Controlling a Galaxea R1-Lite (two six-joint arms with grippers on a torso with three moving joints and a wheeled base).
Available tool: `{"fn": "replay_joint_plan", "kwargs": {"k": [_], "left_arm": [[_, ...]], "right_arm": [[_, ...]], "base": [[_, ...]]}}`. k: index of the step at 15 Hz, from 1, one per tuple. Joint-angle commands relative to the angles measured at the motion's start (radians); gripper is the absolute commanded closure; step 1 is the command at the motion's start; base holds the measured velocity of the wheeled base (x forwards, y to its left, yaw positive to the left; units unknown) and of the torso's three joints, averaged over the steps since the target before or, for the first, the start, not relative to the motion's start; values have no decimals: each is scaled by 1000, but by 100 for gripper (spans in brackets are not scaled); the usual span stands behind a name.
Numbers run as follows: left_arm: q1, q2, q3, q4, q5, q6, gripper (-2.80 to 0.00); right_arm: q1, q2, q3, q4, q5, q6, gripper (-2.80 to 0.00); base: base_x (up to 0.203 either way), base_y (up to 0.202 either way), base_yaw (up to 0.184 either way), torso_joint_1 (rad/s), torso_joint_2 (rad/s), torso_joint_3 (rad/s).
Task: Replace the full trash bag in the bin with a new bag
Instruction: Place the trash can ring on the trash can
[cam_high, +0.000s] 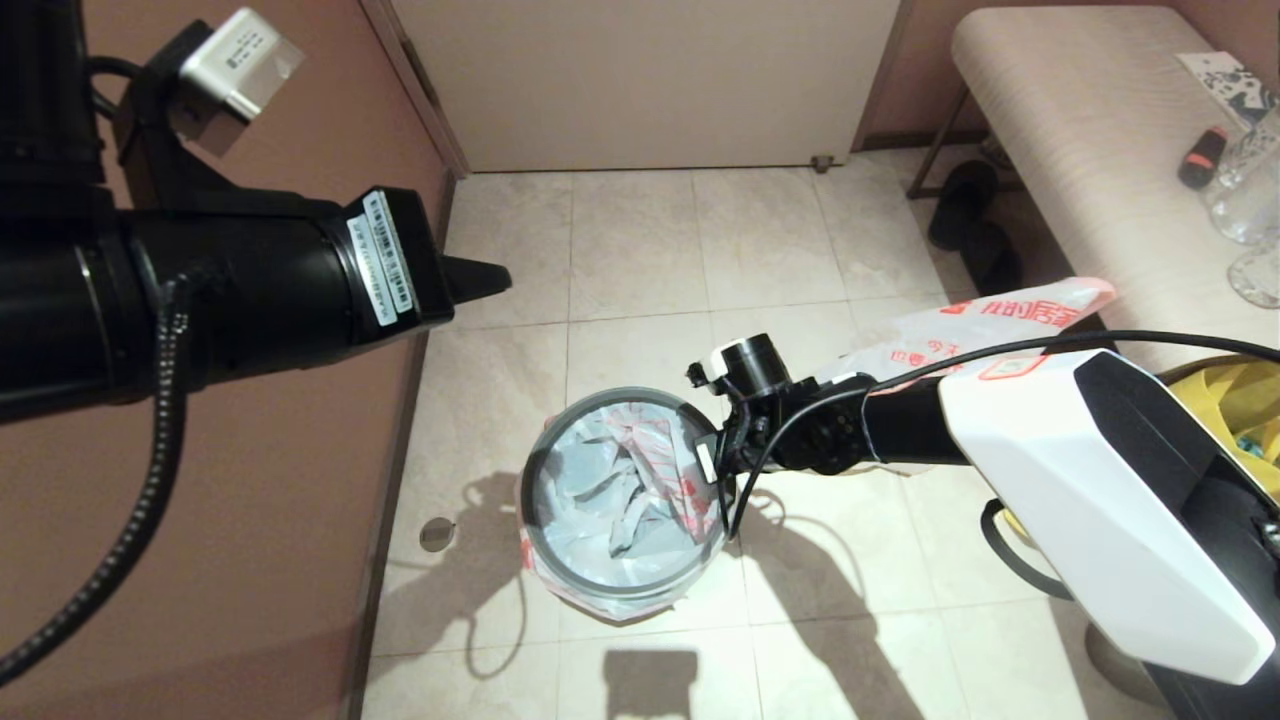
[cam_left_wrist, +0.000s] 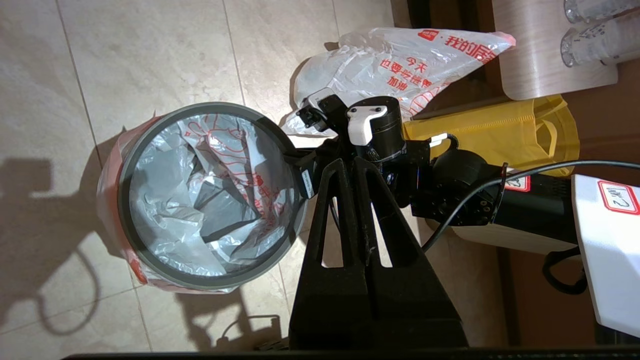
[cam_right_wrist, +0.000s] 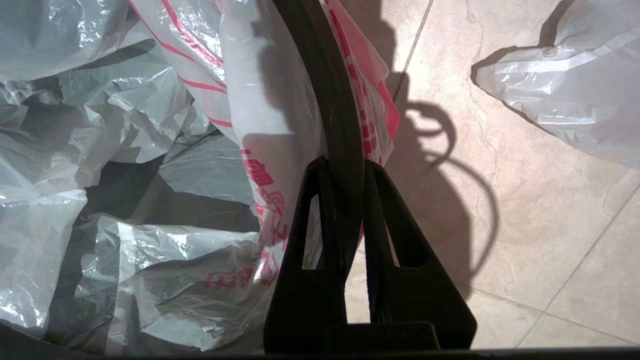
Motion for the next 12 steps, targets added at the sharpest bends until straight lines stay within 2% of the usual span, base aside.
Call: {"fn": "replay_joint_plan", "kwargs": {"k": [1, 12], "left_arm": [[0, 2, 0, 1, 1, -2, 0], [3, 9, 0, -4, 1, -2, 0]], "right_arm": [[-2, 17, -2, -1, 0, 0, 0], [17, 87, -32, -12, 0, -41, 0]], "base": [[0, 0, 0, 0, 0, 0], [0, 0, 0, 0, 0, 0]]}}
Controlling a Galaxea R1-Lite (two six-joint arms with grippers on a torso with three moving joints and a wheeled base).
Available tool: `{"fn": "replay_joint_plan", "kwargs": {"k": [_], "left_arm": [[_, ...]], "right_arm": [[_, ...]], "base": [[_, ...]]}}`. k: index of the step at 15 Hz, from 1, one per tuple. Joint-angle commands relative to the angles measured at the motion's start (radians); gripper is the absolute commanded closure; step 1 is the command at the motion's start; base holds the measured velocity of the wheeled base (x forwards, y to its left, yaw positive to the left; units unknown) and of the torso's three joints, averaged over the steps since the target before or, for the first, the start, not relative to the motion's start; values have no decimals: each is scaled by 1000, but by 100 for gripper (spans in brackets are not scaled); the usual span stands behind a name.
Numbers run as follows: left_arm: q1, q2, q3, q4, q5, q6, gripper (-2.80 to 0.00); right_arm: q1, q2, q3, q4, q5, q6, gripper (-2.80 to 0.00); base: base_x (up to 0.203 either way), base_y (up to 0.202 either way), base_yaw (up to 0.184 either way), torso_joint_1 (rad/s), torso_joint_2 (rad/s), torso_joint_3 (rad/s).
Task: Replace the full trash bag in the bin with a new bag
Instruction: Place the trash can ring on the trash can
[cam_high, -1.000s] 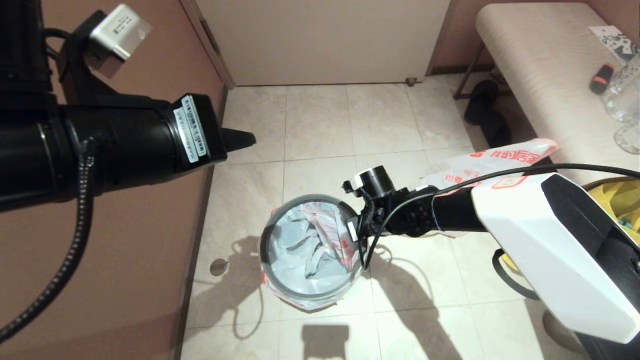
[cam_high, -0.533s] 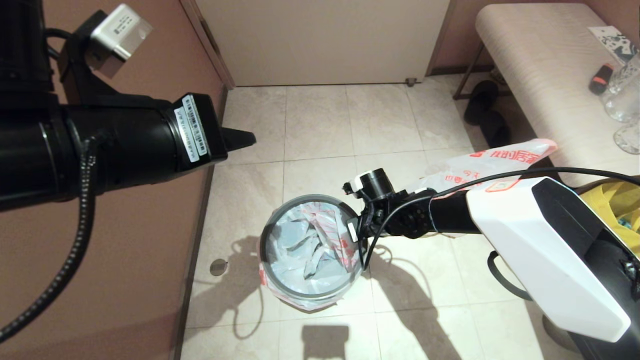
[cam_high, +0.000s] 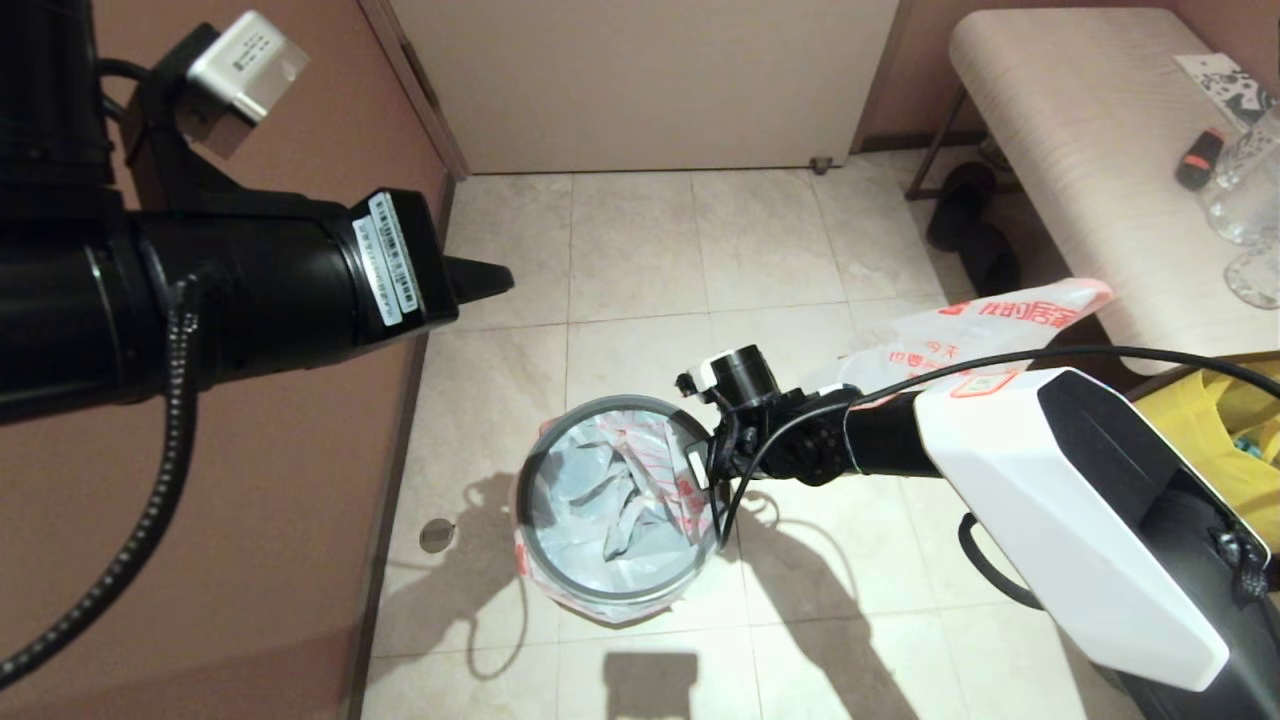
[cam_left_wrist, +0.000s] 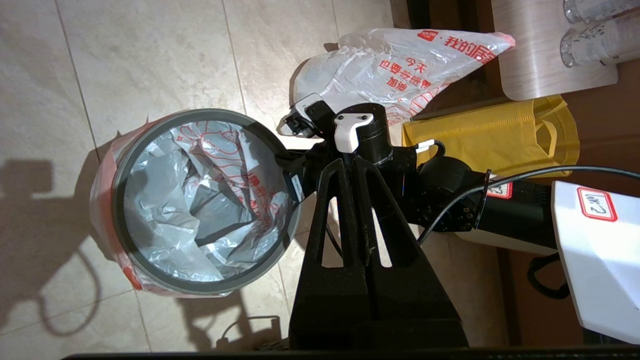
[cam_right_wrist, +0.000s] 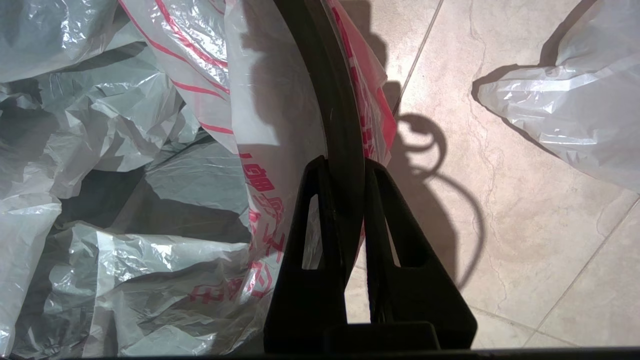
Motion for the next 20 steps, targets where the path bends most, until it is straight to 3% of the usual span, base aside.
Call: {"fn": "replay_joint_plan", "kwargs": {"k": [1, 9, 12, 16, 17, 20], "left_arm": [[1, 5, 0, 1, 2, -3, 0], [6, 28, 1, 2, 2, -3, 0], [22, 68, 0, 1, 40, -1, 0], [25, 86, 2, 1, 42, -1, 0], [29, 92, 2, 1, 52, -1, 0], [29, 104, 6, 1, 55, -1, 0]], "right_arm": [[5, 30, 0, -5, 1, 0, 0], [6, 20, 1, -7, 2, 6, 0], [5, -19, 13, -4, 3, 28, 0], [3, -49, 25, 3, 2, 31, 0], [3, -48, 32, -1, 2, 29, -280], [5, -43, 26, -9, 3, 28, -280]], "base": [[0, 0, 0, 0, 0, 0], [0, 0, 0, 0, 0, 0], [0, 0, 0, 0, 0, 0], [0, 0, 0, 0, 0, 0], [0, 0, 0, 0, 0, 0], [0, 0, 0, 0, 0, 0]]}}
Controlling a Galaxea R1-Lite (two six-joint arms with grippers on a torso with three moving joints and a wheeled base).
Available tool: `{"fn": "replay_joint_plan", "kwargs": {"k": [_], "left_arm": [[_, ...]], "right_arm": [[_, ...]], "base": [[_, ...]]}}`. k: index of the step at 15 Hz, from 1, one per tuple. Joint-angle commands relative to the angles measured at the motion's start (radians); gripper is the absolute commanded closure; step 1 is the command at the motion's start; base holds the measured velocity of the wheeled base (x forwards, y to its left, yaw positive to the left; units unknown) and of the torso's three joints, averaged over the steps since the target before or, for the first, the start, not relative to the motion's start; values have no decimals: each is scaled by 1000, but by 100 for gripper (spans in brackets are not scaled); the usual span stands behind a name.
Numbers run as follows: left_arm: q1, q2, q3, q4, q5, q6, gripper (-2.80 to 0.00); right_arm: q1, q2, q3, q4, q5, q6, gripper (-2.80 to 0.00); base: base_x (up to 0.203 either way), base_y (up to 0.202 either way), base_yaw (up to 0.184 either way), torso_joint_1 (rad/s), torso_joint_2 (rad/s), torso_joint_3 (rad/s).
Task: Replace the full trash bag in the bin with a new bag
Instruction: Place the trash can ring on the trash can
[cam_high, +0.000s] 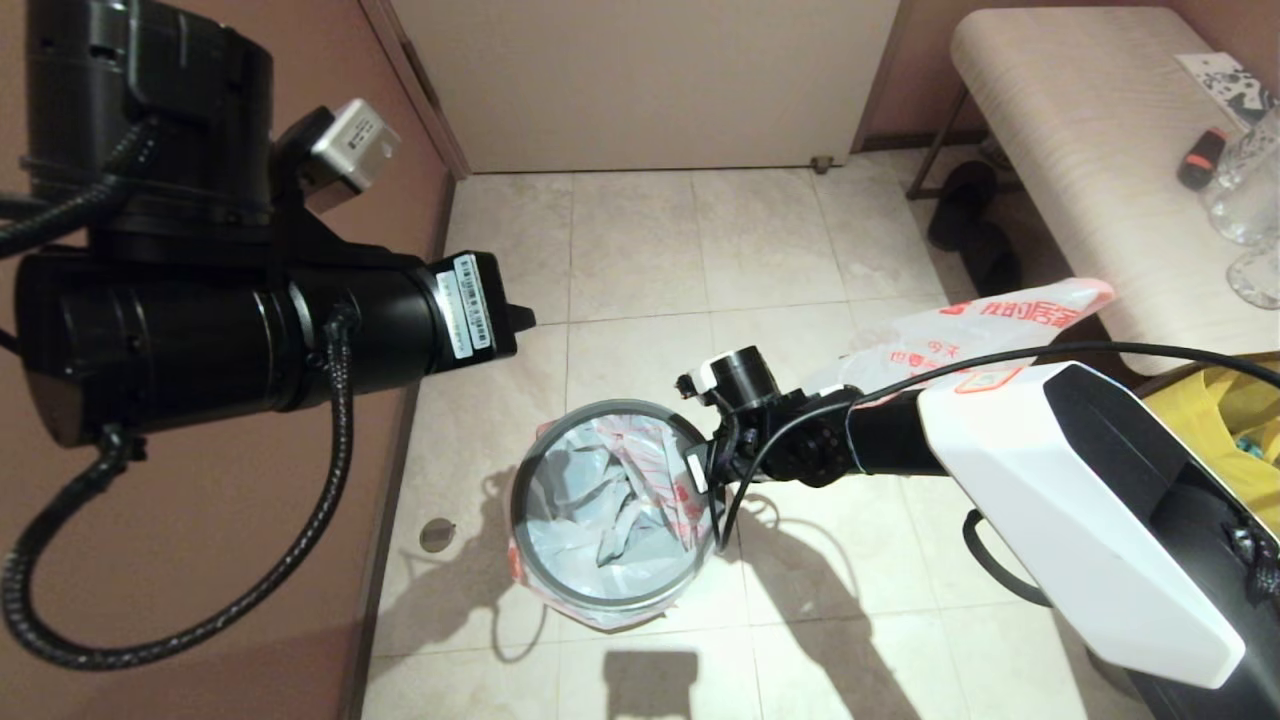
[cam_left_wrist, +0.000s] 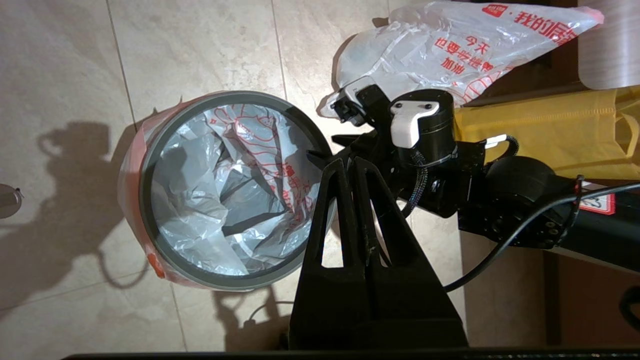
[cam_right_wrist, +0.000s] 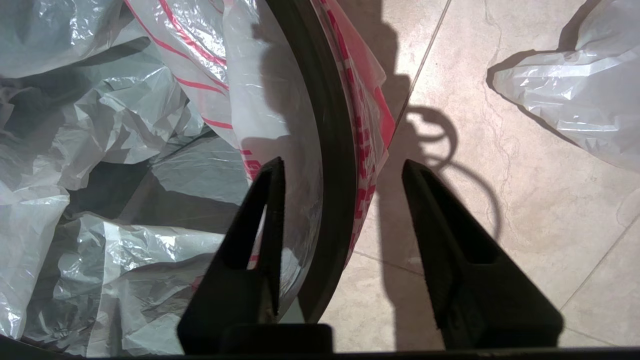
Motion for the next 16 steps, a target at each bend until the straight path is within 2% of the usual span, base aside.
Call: {"fn": "replay_joint_plan", "kwargs": {"k": [1, 4, 7, 9, 10, 16], "left_arm": [[-2, 14, 2, 2, 5, -3, 0], [12, 52, 2, 7, 51, 13, 0], [136, 171, 4, 12, 84, 9, 0], [211, 261, 47, 13, 90, -33, 0], [234, 313, 63, 13, 91, -51, 0], [279, 517, 35, 6, 107, -68, 0]], "right_arm": [[1, -11, -1, -2, -3, 0, -280], [-8, -57, 17, 6, -8, 3, -280], [-32, -127, 108, 2, -18, 11, -280], [-42, -182, 200, -2, -20, 18, -280], [-45, -208, 239, -9, -21, 22, 0], [-43, -220, 237, -43, -23, 29, 0]], "base": [[0, 0, 0, 0, 0, 0], [0, 0, 0, 0, 0, 0], [0, 0, 0, 0, 0, 0], [0, 0, 0, 0, 0, 0], [0, 0, 0, 0, 0, 0], [0, 0, 0, 0, 0, 0]]}}
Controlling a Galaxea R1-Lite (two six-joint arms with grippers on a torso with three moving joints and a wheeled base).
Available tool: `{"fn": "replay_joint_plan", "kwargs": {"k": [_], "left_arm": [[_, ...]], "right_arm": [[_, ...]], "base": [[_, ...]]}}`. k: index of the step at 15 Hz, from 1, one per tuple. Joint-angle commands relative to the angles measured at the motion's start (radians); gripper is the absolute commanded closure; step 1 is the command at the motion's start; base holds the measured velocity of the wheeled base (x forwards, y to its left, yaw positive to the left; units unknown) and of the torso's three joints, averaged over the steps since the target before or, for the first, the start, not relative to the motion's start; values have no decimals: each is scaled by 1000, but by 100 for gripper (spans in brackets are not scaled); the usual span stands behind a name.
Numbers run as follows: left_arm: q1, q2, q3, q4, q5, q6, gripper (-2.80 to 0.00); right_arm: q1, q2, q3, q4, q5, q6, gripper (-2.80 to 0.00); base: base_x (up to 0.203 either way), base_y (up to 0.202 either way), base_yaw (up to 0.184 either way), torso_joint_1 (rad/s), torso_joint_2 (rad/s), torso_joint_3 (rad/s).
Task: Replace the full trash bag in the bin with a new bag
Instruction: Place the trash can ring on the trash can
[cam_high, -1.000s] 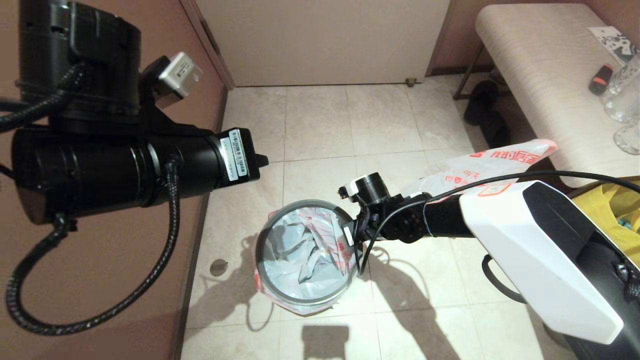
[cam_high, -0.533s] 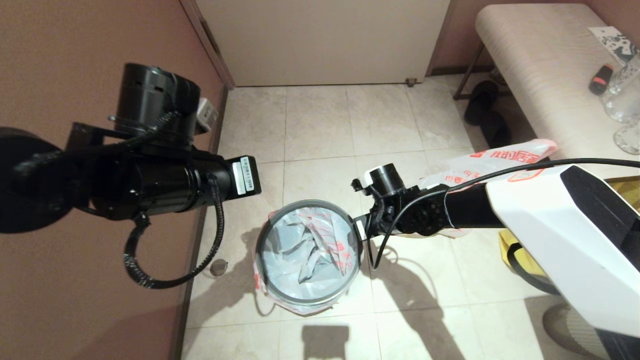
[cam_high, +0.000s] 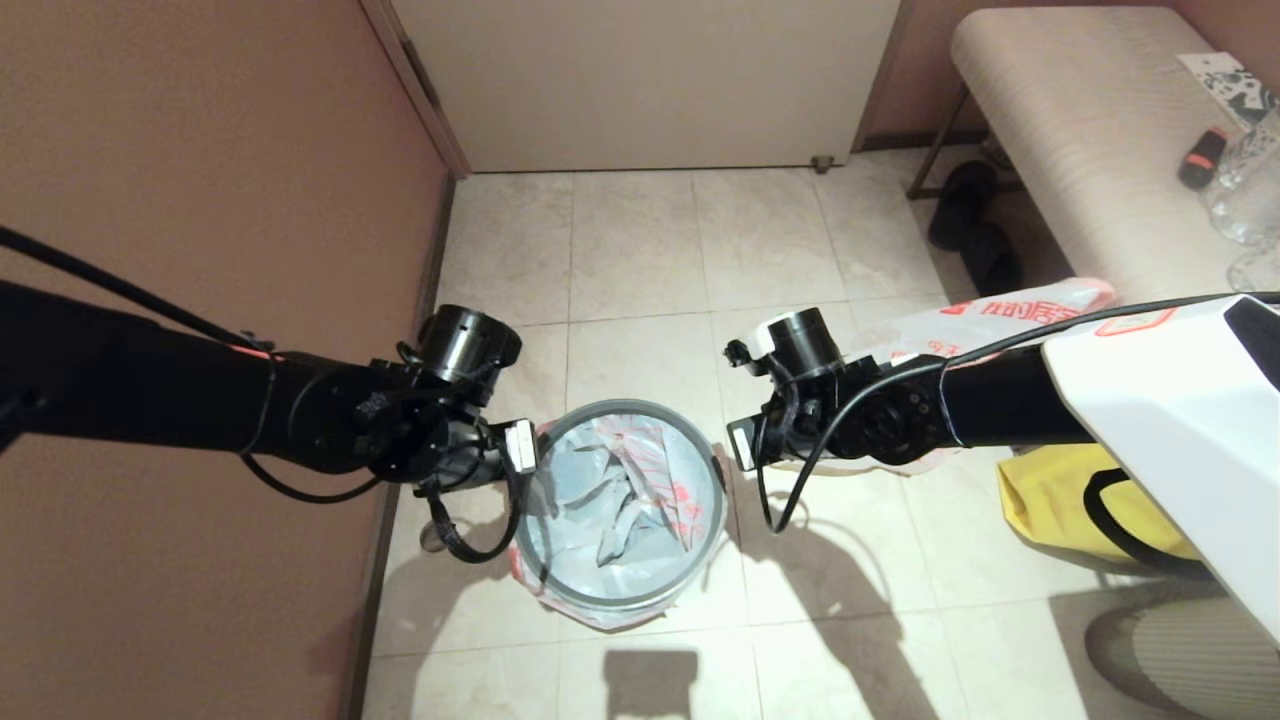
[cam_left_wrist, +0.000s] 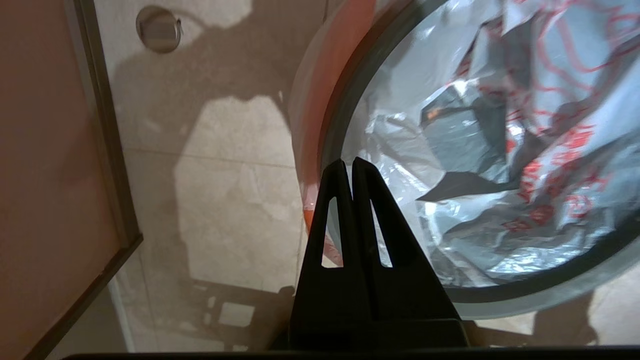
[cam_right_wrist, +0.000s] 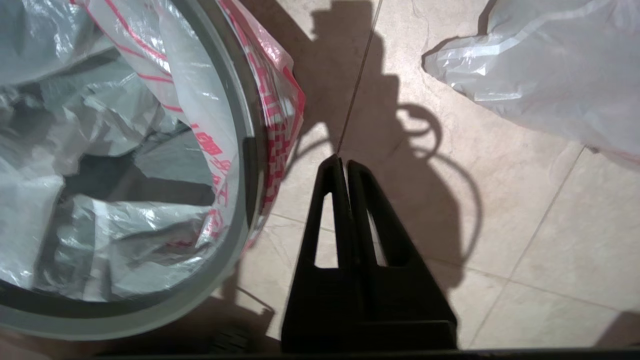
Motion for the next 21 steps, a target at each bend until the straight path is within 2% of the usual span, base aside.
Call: {"fn": "replay_joint_plan", "kwargs": {"k": [1, 9, 21], "left_arm": [[4, 84, -4, 1, 3, -3, 0], [28, 161, -2, 7, 7, 4, 0], [38, 179, -8, -3, 6, 6, 0]], "right_arm": [[1, 8, -4, -1, -1, 1, 0], [54, 45, 5, -42, -10, 38, 0], [56, 107, -5, -44, -11, 38, 0]], "base": [[0, 0, 0, 0, 0, 0], [0, 0, 0, 0, 0, 0], [0, 0, 0, 0, 0, 0]]}}
